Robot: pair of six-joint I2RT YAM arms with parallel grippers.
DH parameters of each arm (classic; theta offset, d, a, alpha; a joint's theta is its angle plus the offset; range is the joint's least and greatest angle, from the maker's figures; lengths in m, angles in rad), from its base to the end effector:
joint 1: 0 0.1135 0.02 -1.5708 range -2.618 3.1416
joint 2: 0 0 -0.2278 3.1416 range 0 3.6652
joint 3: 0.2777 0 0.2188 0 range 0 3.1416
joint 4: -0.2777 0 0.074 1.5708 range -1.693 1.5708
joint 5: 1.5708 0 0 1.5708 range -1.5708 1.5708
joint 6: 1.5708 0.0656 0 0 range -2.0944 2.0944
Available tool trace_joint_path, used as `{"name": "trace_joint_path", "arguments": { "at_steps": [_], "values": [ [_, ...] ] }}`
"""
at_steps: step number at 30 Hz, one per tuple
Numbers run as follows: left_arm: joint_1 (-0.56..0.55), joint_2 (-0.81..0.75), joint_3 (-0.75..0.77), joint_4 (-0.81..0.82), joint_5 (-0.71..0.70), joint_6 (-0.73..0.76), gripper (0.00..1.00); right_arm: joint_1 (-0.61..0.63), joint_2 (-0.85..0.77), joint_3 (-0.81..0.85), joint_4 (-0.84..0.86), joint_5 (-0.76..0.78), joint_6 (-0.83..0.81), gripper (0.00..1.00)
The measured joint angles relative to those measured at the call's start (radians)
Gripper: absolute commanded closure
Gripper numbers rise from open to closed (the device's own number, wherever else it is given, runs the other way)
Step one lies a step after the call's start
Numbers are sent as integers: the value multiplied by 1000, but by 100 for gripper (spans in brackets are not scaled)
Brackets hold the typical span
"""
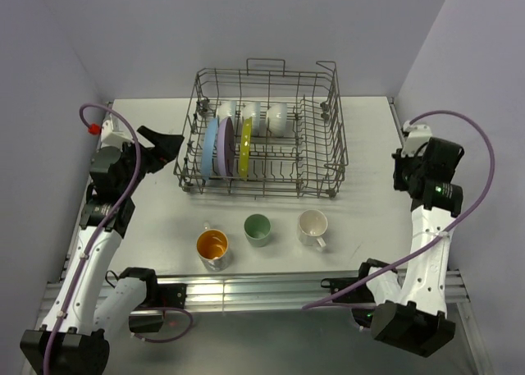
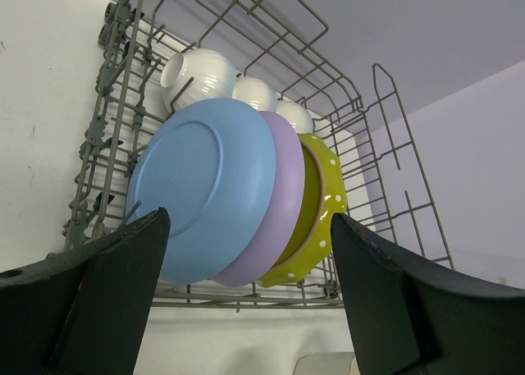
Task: Load the mixed dishes into the dish rack
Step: Grab a bowl with the right arm, then insert the bowl into the dish rack
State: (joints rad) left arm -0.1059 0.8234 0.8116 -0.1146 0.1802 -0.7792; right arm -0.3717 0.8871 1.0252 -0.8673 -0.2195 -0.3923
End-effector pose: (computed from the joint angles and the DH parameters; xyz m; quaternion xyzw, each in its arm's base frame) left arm 0.2113 -0.0343 0.3206 -0.1907 0.7250 -0.3429 0.5660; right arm 0.1721 -0.0518 0.2865 -0.0541 0.9068 -0.0586 0.4140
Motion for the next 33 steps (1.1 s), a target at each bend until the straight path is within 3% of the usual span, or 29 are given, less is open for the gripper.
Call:
{"name": "trace_joint_path", "arguments": {
  "at_steps": [7,19,25,33],
  "values": [
    [0,16,10,23,7,6,14,50,137,279,101,-40,136,100],
    [0,65,73,51,7,26,14,407,457,653,290,-190,357,100],
    [0,83,98,54,6,42,14,513,719,819,430,-338,602,100],
    [0,106,103,90,-21,43,13,613,1118,1066,732,-492,1067,100]
  ]
}}
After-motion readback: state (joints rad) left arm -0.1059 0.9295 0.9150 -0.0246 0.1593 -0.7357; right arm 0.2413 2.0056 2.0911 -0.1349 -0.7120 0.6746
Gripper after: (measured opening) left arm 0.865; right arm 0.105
